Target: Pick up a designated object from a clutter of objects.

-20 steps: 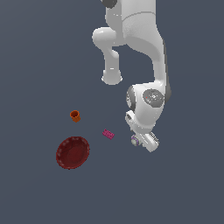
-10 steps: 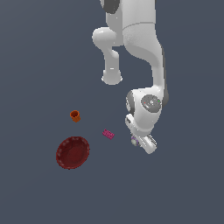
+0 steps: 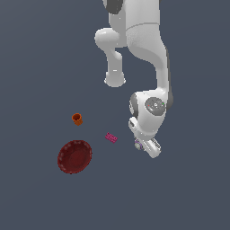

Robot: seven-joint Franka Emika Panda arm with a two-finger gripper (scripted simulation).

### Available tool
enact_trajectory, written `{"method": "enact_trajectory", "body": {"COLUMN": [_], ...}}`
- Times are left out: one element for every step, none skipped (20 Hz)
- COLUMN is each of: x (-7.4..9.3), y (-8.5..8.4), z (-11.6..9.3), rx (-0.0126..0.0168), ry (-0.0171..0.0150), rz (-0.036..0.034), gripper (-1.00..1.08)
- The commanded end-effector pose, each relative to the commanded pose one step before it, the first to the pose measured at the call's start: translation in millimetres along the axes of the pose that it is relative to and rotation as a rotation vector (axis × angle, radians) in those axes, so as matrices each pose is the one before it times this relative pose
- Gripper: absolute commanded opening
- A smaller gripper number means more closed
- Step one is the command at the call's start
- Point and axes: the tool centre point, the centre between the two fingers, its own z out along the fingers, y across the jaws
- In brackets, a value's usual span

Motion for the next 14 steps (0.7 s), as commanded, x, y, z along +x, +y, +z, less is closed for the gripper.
{"method": "enact_trajectory", "body": {"x": [-0.14,-0.2,-0.27,-0.35,-0.43,-0.51,-0.59,-0.67,-0.75,-0.82,-0.9,-0.98,-1.06,-1.14], "y": [0.28,0.46,0.65,0.83,1.02,1.21,1.39,1.58,1.76,1.95,2.13,2.32,2.51,2.69], "z": [-0.67,-0.97,-1.36,-1.76,-2.15,-2.54,-2.93,-3.33,-3.72,-4.12,-4.52,-4.92,-5.31,-5.72], "rx": [0.00008,0.0,0.0,0.0,0.0,0.0,0.0,0.0,0.0,0.0,0.0,0.0,0.0,0.0], "ry": [0.00009,0.0,0.0,0.0,0.0,0.0,0.0,0.0,0.0,0.0,0.0,0.0,0.0,0.0], "rz": [-0.00005,0.0,0.0,0.0,0.0,0.0,0.0,0.0,0.0,0.0,0.0,0.0,0.0,0.0], "gripper": [-1.0,-1.0,-1.0,-1.0,-1.0,-1.0,-1.0,-1.0,-1.0,-1.0,-1.0,-1.0,-1.0,-1.0]}}
